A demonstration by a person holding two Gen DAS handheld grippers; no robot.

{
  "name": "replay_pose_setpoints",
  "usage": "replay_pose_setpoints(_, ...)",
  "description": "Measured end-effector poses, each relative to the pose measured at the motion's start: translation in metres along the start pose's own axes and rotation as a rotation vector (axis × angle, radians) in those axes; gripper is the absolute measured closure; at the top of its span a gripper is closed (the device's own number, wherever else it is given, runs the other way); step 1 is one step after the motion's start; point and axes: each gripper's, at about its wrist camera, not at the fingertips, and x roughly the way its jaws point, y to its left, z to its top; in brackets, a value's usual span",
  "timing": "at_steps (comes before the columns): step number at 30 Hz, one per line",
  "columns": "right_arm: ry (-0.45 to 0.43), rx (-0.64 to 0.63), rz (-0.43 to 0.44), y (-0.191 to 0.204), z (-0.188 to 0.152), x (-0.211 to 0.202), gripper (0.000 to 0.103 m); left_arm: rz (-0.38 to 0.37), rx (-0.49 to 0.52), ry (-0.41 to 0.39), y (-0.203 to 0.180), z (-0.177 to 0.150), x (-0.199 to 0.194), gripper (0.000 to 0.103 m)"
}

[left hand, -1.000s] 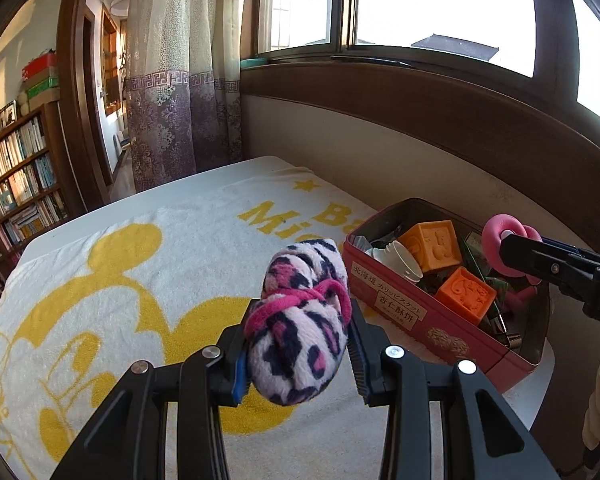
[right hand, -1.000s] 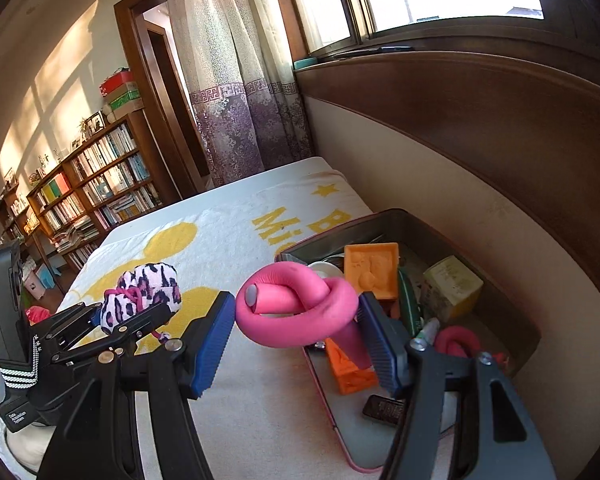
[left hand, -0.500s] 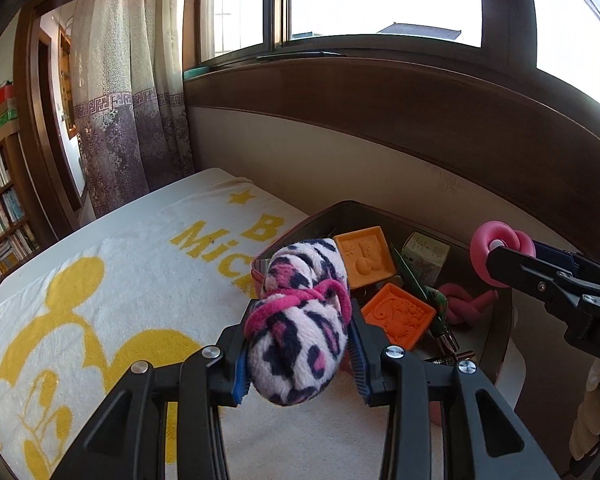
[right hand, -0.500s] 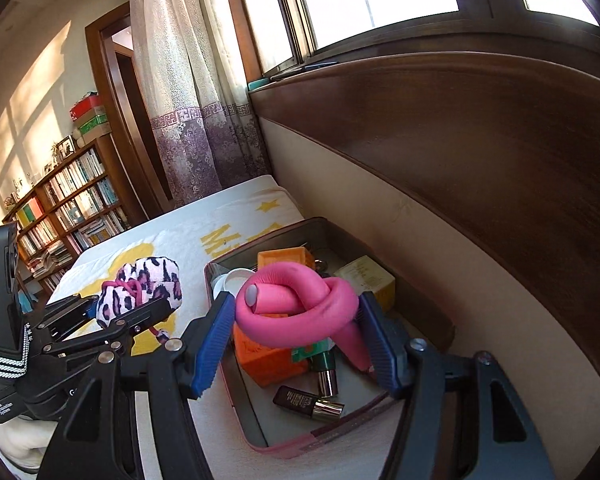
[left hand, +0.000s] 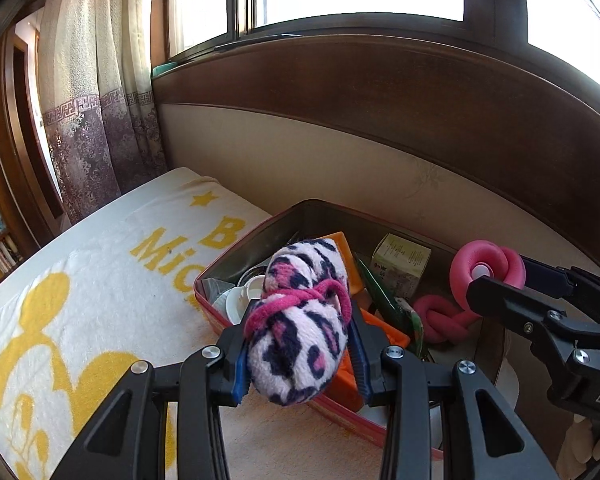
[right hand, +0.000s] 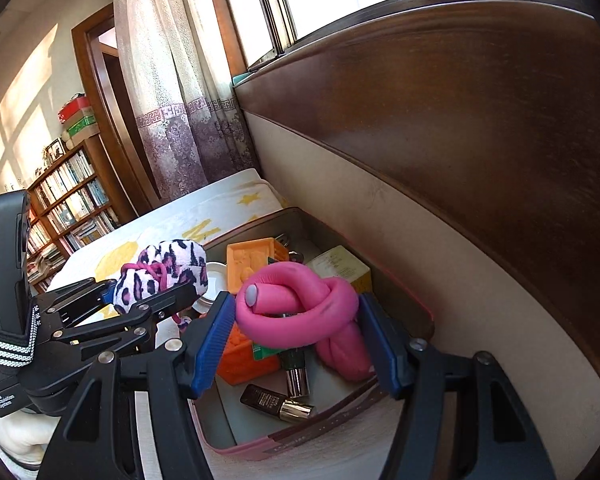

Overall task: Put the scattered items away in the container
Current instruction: 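Carry the plush and pink tube over the tin with both tools, then lower the plush and pink tube into the tin and open both tools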

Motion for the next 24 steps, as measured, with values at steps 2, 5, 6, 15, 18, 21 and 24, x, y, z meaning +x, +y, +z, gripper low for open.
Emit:
replay_pose_setpoints(2, 0.001, -0.005, -0.006, -0.001, 0.001, 0.002, 0.036, -0.001, 0.0, -0.001, -0.001, 0.002, 0.003, 0.058)
replay_pose_setpoints(5, 0.004, -0.001, -0.014, -0.002, 0.001, 0.004, 0.035, -0.018, -0.008, -0.004, 0.001, 0.004, 0.008, 0.049)
replay_pose_setpoints(6, 0.006, 0.003, -0.014, -0.004, 0.002, 0.005, 0.035, -0.022, -0.013, -0.005, 0.002, 0.004, 0.009, 0.049)
replay_pose_setpoints(15, 0.025, 0.013, -0.03, -0.006, 0.0, 0.009, 0.033, -0.008, -0.062, -0.025, 0.02, 0.005, 0.005, 0.036)
replay_pose_setpoints(18, 0.033, 0.004, -0.034, -0.003, -0.001, 0.009, 0.032, 0.003, -0.061, -0.031, 0.022, 0.003, 0.002, 0.036)
replay_pose_setpoints(21, 0.035, -0.013, -0.04, 0.002, -0.002, 0.008, 0.024, 0.034, -0.047, -0.051, 0.021, -0.001, -0.005, 0.036)
replay_pose_setpoints(24, 0.035, -0.034, -0.043, 0.008, -0.003, 0.006, 0.023, 0.058, -0.06, -0.068, 0.023, -0.005, -0.014, 0.03)
